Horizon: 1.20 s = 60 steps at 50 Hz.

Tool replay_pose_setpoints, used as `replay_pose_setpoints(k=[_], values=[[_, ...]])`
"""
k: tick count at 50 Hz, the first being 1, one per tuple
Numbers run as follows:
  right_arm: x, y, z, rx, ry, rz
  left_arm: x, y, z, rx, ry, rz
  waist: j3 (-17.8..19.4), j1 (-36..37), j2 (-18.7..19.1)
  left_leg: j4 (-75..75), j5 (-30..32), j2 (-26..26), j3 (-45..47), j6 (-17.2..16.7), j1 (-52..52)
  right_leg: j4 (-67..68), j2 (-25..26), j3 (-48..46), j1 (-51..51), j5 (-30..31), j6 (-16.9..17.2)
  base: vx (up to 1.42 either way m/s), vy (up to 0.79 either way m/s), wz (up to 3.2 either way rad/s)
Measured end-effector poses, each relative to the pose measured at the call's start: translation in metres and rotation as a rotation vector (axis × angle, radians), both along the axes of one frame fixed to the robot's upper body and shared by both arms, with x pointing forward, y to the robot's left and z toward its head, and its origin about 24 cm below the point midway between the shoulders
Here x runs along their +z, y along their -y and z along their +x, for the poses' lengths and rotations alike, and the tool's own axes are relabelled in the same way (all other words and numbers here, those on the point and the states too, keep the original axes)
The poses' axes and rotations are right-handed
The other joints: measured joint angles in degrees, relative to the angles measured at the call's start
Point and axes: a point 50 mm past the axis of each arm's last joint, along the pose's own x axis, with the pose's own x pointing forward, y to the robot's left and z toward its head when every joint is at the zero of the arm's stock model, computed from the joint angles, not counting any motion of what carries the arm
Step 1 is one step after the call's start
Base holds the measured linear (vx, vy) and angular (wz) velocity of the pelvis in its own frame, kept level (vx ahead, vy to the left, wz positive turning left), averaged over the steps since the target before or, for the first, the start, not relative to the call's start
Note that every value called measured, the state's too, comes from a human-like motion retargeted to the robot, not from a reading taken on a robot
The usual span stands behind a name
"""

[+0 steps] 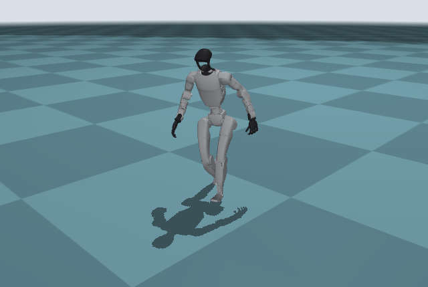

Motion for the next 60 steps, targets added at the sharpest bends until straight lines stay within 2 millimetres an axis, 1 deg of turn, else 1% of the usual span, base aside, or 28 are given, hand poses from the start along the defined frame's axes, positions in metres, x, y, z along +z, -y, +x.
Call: replay_pose_setpoints(k=[3, 7, 10, 13, 15, 17, 18, 20, 21, 23, 25, 28, 30, 34, 35, 37, 38, 39, 41, 43, 44, 46, 49, 52, 54, 56, 58, 60], values=[[0.002, 0.006, 0.0, -0.024, 0.007, -0.017, 0.0, 0.001, 0.004, 0.003, 0.018, 0.007, 1.12, -0.29, -0.24, 3.21, 0.23, 0.24, 0.01, 0.21, -2.59, 2.26, -0.42, 1.16, -0.87, -0.38, 0.51, 0.14, 0.09, -0.4], [0.004, 0.018, 0.0, -0.058, 0.015, -0.044, -0.001, 0.006, 0.008, -0.009, 0.039, 0.004, 3.46, -0.84, 0.31, 11.62, -0.53, 1.62, -0.04, 0.47, -7.57, 6.26, -0.01, 2.67, -1.48, -1.83, 0.89, 0.15, 0.13, -0.45], [0.004, 0.028, -0.004, -0.087, 0.003, -0.07, -0.004, 0.014, 0.01, -0.036, 0.041, -0.014, 5.59, -1.24, 1.35, 20.44, -1.68, 3.38, -0.04, 0.92, -11.49, 10.4, 1.12, 3.68, -1.62, -3.68, 1.01, 0.18, 0.15, -0.52], [-0.002, 0.037, -0.013, -0.121, -0.033, -0.102, -0.007, 0.026, 0.013, -0.09, 0.043, -0.038, 7.58, -1.57, 2.6, 29.9, -2.46, 5.02, 0.12, 1.78, -14.2, 16.25, 2.46, 4.73, -1.9, -4.74, 1.25, 0.23, 0.15, -0.49], [-0.009, 0.042, -0.023, -0.139, -0.073, -0.119, -0.009, 0.035, 0.018, -0.124, 0.053, -0.058, 8.47, -1.96, 3.34, 34.37, -3.72, 5.42, 0.31, 2.77, -14.82, 21.09, 3.04, 5.38, -2.49, -2.88, 2.12, 0.26, 0.13, -0.3], [-0.016, 0.048, -0.032, -0.147, -0.119, -0.128, -0.01, 0.045, 0.029, -0.146, 0.087, -0.08, 9.32, -2.09, 4.27, 36.12, -4.94, 5.34, 0.37, 3.43, -13.66, 26.56, 2.87, 5.45, -3.75, 2.97, 3.36, 0.27, 0.11, -0.19], [-0.02, 0.049, -0.037, -0.144, -0.143, -0.129, -0.01, 0.049, 0.035, -0.149, 0.11, -0.088, 9.38, -2.31, 4.67, 36.46, -5.44, 5.19, 0.4, 3.69, -12.94, 29.32, 2.32, 5.15, -4.8, 4.85, 3.32, 0.28, 0.09, -0.07], [-0.024, 0.051, -0.045, -0.13, -0.183, -0.128, -0.007, 0.054, 0.05, -0.146, 0.171, -0.096, 9.2, -2.95, 5.49, 35.77, -6.07, 4.58, 0.32, 4.02, -10.95, 33.94, 1.2, 4.56, -7.39, 7.55, 2.82, 0.3, 0.08, 0.07], [-0.026, 0.052, -0.048, -0.119, -0.196, -0.127, -0.005, 0.056, 0.059, -0.134, 0.211, -0.098, 8.85, -3.39, 5.97, 34.7, -6.14, 4.17, 0.13, 3.97, -9.74, 35.31, 0.49, 4.1, -8.82, 7.71, 2.09, 0.31, 0.06, 0.22], [-0.026, 0.052, -0.051, -0.092, -0.215, -0.121, 0.001, 0.059, 0.078, -0.098, 0.301, -0.098, 8.05, -4.47, 6.9, 31.72, -6.0, 3.16, -0.4, 3.62, -6.99, 36.49, -0.9, 3.15, -11.51, 6.89, 0.54, 0.33, 0.04, 0.38], [-0.025, 0.052, -0.05, -0.063, -0.221, -0.112, 0.01, 0.06, 0.1, -0.041, 0.405, -0.097, 6.99, -5.83, 7.73, 27.67, -5.38, 1.84, -1.37, 2.86, -3.95, 34.59, -1.9, 2.31, -13.72, 4.67, -0.74, 0.34, 0.02, 0.61], [-0.021, 0.049, -0.041, -0.02, -0.211, -0.093, 0.028, 0.058, 0.137, 0.068, 0.583, -0.101, 5.12, -7.92, 8.67, 20.88, -3.99, 0.14, -3.45, 1.22, 0.63, 25.53, -2.03, 1.5, -15.9, 1.24, -1.46, 0.35, -0.02, 0.75], [-0.017, 0.046, -0.033, 0.013, -0.2, -0.087, 0.045, 0.057, 0.163, 0.134, 0.707, -0.111, 3.65, -8.7, 9.34, 16.67, -3.2, -0.19, -5.02, 0.11, 3.32, 17.15, -1.16, 1.29, -16.81, 0.35, -1.54, 0.34, -0.05, 0.66], [-0.008, 0.037, -0.013, 0.086, -0.176, -0.092, 0.085, 0.058, 0.211, 0.202, 0.94, -0.159, 0.73, -8.09, 10.41, 10.96, -2.88, 0.84, -7.72, -1.51, 7.97, 2.74, 0.95, 0.6, -15.93, 2.56, -0.91, 0.31, -0.07, 0.44], [-0.006, 0.035, -0.008, 0.105, -0.172, -0.096, 0.095, 0.06, 0.221, 0.211, 0.989, -0.176, 0.15, -7.73, 10.49, 10.1, -3.07, 1.11, -8.26, -1.78, 9.18, 0.49, 1.1, 0.09, -15.14, 3.08, -0.91, 0.26, -0.08, 0.37], [-0.004, 0.03, -0.004, 0.141, -0.171, -0.105, 0.109, 0.067, 0.233, 0.206, 1.054, -0.214, -1.22, -7.04, 9.88, 11.28, -4.26, 0.84, -8.63, -2.1, 10.23, 0.9, 0.29, -1.2, -14.25, 2.49, -1.13, 0.25, -0.09, 0.37], [-0.001, 0.029, 0.001, 0.16, -0.165, -0.113, 0.118, 0.069, 0.24, 0.202, 1.084, -0.235, -1.12, -6.68, 9.77, 8.49, -3.96, 0.94, -9.24, -2.34, 13.28, -0.78, 0.02, -1.97, -11.77, 2.41, -1.38, 0.26, -0.1, 0.32], [0.001, 0.027, 0.003, 0.18, -0.164, -0.121, 0.123, 0.072, 0.243, 0.191, 1.1, -0.254, -1.5, -6.33, 9.45, 8.43, -4.34, 0.77, -9.44, -2.46, 14.4, -0.52, -0.39, -2.54, -10.74, 1.84, -1.51, 0.24, -0.1, 0.29], [0.001, 0.022, 0.005, 0.221, -0.169, -0.138, 0.126, 0.08, 0.244, 0.16, 1.109, -0.288, -2.71, -5.71, 8.69, 10.17, -5.58, 0.23, -9.58, -2.62, 15.21, 1.35, -1.28, -3.44, -9.76, 0.23, -1.63, 0.2, -0.09, 0.25], [0.003, 0.02, 0.007, 0.264, -0.179, -0.16, 0.128, 0.087, 0.242, 0.121, 1.095, -0.321, -2.33, -5.31, 7.75, 4.68, -4.37, -0.33, -10.24, -2.77, 21.69, -0.06, -2.29, -4.08, -5.12, -0.75, -1.7, 0.25, -0.1, 0.18], [0.002, 0.018, 0.006, 0.283, -0.19, -0.168, 0.126, 0.09, 0.239, 0.102, 1.078, -0.337, -2.33, -5.1, 7.23, 4.12, -4.31, -0.73, -10.3, -2.77, 23.41, 0.31, -2.83, -4.29, -3.77, -1.33, -1.66, 0.21, -0.09, 0.12], [-0.003, 0.015, 0.001, 0.315, -0.221, -0.179, 0.117, 0.098, 0.231, 0.067, 1.026, -0.363, -3.03, -4.67, 6.3, 6.06, -5.26, -1.48, -10.24, -2.67, 24.39, 2.28, -3.76, -4.67, -2.61, -2.66, -1.52, 0.16, -0.08, 0.09], [-0.015, 0.015, -0.013, 0.348, -0.297, -0.19, 0.098, 0.105, 0.212, 0.022, 0.907, -0.397, -2.79, -3.81, 5.04, 1.04, -4.14, -2.07, -10.94, -2.47, 31.71, 1.42, -4.73, -5.17, 2.79, -3.86, -1.5, 0.19, -0.08, -0.01], [-0.033, 0.016, -0.032, 0.361, -0.403, -0.191, 0.073, 0.11, 0.19, 0.008, 0.768, -0.411, -3.24, -3.01, 3.87, 3.21, -5.71, -2.91, -11.05, -2.04, 33.43, 3.15, -5.65, -5.49, 4.93, -5.83, -1.64, 0.14, -0.06, -0.03], [-0.047, 0.019, -0.05, 0.366, -0.498, -0.19, 0.056, 0.111, 0.175, 0.0, 0.667, -0.408, -3.24, -2.08, 3.59, 0.91, -5.67, -2.63, -11.56, -1.9, 36.79, 1.97, -5.47, -5.86, 7.71, -6.54, -2.04, 0.14, -0.06, -0.09], [-0.06, 0.02, -0.07, 0.368, -0.597, -0.183, 0.041, 0.111, 0.158, 0.004, 0.574, -0.399, -3.1, -1.51, 2.78, 3.69, -7.25, -3.27, -11.48, -1.63, 36.8, 3.52, -6.08, -5.92, 8.48, -8.03, -2.28, 0.08, -0.04, -0.03], [-0.072, 0.022, -0.088, 0.373, -0.698, -0.174, 0.026, 0.11, 0.144, 0.002, 0.482, -0.386, -3.62, -0.69, 3.06, 3.04, -7.79, -2.32, -11.94, -1.72, 37.97, 1.96, -5.14, -6.44, 9.98, -8.2, -2.86, 0.12, -0.04, -0.04], [-0.081, 0.022, -0.107, 0.371, -0.781, -0.16, 0.014, 0.109, 0.129, 0.016, 0.407, -0.378, -3.1, -0.17, 2.69, 5.68, -8.86, -2.54, -11.85, -1.64, 37.88, 2.98, -5.28, -6.49, 10.77, -8.98, -3.05, 0.04, -0.02, -0.03]])
